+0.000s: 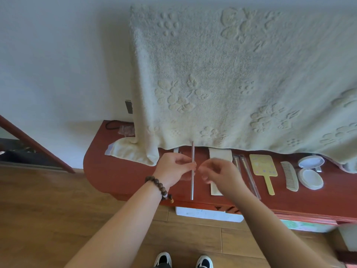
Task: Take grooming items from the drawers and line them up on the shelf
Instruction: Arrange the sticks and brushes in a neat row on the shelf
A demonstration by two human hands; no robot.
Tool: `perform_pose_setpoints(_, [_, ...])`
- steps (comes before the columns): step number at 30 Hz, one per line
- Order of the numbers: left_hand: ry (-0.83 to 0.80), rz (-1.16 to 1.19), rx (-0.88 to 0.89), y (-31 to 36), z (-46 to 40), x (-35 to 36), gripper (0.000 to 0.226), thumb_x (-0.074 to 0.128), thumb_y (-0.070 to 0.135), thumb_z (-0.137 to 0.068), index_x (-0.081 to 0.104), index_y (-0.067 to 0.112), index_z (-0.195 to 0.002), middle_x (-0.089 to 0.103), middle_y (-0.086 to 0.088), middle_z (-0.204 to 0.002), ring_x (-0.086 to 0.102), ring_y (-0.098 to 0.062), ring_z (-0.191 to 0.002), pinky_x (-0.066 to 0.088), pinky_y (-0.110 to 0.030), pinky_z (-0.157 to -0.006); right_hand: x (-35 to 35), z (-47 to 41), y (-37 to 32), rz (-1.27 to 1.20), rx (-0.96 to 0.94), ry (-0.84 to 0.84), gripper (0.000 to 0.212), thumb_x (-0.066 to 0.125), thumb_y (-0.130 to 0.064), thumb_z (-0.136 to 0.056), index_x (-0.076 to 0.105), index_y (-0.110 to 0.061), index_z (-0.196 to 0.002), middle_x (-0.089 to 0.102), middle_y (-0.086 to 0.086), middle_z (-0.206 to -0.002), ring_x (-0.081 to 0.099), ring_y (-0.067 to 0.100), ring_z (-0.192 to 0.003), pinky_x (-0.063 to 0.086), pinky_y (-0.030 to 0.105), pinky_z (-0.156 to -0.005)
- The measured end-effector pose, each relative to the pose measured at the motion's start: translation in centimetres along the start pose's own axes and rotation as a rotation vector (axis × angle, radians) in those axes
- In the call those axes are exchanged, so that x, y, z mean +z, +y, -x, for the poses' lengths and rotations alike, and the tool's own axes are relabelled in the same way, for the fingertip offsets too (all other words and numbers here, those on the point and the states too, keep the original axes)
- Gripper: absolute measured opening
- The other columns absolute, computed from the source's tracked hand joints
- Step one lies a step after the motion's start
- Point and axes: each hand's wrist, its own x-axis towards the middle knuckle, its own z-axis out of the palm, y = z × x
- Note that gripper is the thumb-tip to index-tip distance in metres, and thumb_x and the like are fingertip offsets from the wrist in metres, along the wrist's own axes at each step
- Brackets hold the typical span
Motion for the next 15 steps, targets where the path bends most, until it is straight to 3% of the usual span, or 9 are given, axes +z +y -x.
perform_pose_setpoints(2, [-0.038,-0.012,0.000,0.1,0.1,0.0,0.006,0.075,0.011,-0.080,0.075,0.008,-0.085,0.074,-0.012,-0.082,0.072,-0.023,-0.081,0.058,-0.045,-0.080,-1.3,-0.9,-1.0,-0.143,0.005,0.033,0.014,0.065,-0.017,-0.089,0.069,-0.011,-0.101,0.072,0.006,-0.079,0.070,0.017,-0.072,0.059,0.032,-0.074])
perform_pose_setpoints(5, [-0.081,-0.082,0.022,0.0,0.2,0.0,0.003,0.076,0.021,-0.078,0.077,0.018,-0.079,0.075,-0.005,-0.081,0.071,-0.021,-0.087,0.051,-0.047,-0.093,-2.1,-1.9,-2.3,-0.251,-0.024,-0.049,0.019,0.060,-0.012,-0.092,0.067,-0.008,-0.109,0.073,0.007,-0.087,0.069,0.016,-0.077,0.058,0.029,-0.072])
perform_pose_setpoints(9, [-0.112,-0.102,0.015,0.0,0.5,0.2,0.003,0.076,0.021,-0.078,0.076,0.018,-0.080,0.075,-0.005,-0.080,0.071,-0.019,-0.086,0.050,-0.048,-0.095,-2.2,-2.2,-3.0,-0.302,-0.047,-0.119,0.013,0.058,-0.005,-0.092,0.068,0.000,-0.098,0.070,0.014,-0.083,0.066,0.018,-0.071,0.055,0.026,-0.063])
perform_pose_setpoints(15, [-0.099,-0.129,-0.009,0.1,0.6,0.7,0.001,0.076,0.020,-0.079,0.076,0.019,-0.078,0.075,-0.001,-0.078,0.071,-0.017,-0.084,0.053,-0.043,-0.091,-2.3,-3.0,-2.5,-0.346,-0.015,-0.159,0.012,0.055,0.000,-0.092,0.066,0.003,-0.087,0.069,0.015,-0.078,0.066,0.019,-0.066,0.056,0.027,-0.063])
